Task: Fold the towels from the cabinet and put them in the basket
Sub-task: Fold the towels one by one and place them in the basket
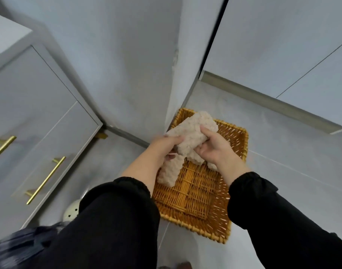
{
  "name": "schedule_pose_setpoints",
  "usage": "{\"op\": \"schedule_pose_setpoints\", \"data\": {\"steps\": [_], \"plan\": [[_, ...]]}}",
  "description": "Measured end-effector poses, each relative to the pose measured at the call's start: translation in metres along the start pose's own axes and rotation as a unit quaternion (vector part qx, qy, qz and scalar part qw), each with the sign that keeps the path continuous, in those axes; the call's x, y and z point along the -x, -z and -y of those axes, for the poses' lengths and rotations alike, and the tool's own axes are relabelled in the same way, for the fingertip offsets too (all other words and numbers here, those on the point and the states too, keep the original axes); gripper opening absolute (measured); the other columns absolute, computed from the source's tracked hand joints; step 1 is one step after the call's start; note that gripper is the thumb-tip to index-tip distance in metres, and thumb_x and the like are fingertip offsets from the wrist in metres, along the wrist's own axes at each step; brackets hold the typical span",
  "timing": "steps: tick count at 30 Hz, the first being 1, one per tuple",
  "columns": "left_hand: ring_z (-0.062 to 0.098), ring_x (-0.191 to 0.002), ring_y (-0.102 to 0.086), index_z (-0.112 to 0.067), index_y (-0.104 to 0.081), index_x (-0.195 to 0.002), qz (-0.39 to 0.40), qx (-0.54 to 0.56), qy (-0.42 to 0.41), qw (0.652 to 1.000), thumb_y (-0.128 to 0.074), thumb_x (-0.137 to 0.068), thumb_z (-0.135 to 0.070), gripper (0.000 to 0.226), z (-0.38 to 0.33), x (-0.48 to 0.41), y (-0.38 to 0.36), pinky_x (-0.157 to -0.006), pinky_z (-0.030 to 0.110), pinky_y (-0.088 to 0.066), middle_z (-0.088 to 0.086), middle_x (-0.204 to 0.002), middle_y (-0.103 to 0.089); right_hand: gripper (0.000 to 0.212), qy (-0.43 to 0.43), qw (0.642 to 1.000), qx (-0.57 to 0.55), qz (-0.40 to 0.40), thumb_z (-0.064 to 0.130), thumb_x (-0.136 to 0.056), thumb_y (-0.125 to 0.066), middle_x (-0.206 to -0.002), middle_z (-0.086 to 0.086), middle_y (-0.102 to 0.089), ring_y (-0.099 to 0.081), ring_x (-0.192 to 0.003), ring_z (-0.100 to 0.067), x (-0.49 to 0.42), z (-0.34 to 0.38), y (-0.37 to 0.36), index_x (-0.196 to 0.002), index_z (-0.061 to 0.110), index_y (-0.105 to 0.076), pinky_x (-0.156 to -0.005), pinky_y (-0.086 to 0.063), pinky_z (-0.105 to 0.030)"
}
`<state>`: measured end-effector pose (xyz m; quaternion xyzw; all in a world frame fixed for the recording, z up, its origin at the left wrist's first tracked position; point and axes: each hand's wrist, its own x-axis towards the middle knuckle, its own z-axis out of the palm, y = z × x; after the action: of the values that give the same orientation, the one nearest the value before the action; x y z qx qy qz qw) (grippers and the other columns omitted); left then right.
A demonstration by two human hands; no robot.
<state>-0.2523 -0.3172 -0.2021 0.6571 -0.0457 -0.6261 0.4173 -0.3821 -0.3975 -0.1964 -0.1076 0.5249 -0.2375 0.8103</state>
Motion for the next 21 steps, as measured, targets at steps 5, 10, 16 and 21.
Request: {"op": "schedule_pose_setpoints", "data": {"steps": [5, 10, 16, 21], "plan": [[0.017, -0.092, -0.064, -0.015, -0.072, -0.097, -0.126, -0.176, -0.119, 0.969, -0.069, -0.086, -0.027, 0.017, 0.017, -0.014, 0.026, -0.068, 0.019, -0.046, 0.001, -0.098, -0.07, 0.039, 0.027, 0.992, 0.029, -0.117, 0.006, -0.095, -0.054, -0.122, -0.012, -0.058, -0.055, -0.116, -0.03, -0.026, -0.023, 0.019, -0.132, 0.006, -0.045, -0.077, -0.055, -0.041], [0.026, -0.115, -0.055, -0.009, -0.056, -0.129, -0.141, -0.416, -0.039, 0.897, -0.058, -0.091, -0.041, 0.05, 0.048, -0.029, 0.051, -0.077, 0.025, -0.039, 0.008, -0.13, -0.058, 0.045, -0.026, 0.968, 0.124, -0.218, -0.003, -0.094, -0.049, -0.136, -0.015, -0.051, -0.049, -0.125, -0.031, -0.055, -0.051, 0.074, -0.137, 0.005, -0.042, -0.101, -0.043, -0.047], [0.023, -0.077, -0.057, -0.012, -0.063, -0.082, -0.069, -0.465, -0.002, 0.882, -0.056, -0.092, -0.036, 0.027, 0.068, -0.049, 0.057, -0.062, 0.028, -0.04, 0.006, -0.084, -0.062, 0.046, -0.084, 0.926, 0.267, -0.252, -0.015, -0.09, -0.039, -0.13, -0.018, -0.054, -0.052, -0.119, -0.035, -0.079, -0.081, 0.104, -0.132, 0.002, -0.048, -0.093, -0.045, -0.049], [0.017, -0.063, -0.046, -0.012, -0.053, -0.074, -0.096, -0.517, -0.002, 0.851, -0.05, -0.097, -0.03, 0.029, 0.064, -0.052, 0.049, -0.049, 0.027, -0.03, 0.004, -0.075, -0.051, 0.046, -0.099, 0.917, 0.298, -0.244, -0.012, -0.091, -0.043, -0.135, -0.017, -0.05, -0.05, -0.122, -0.036, -0.099, -0.092, 0.105, -0.134, 0.003, -0.046, -0.099, -0.043, -0.052]]}}
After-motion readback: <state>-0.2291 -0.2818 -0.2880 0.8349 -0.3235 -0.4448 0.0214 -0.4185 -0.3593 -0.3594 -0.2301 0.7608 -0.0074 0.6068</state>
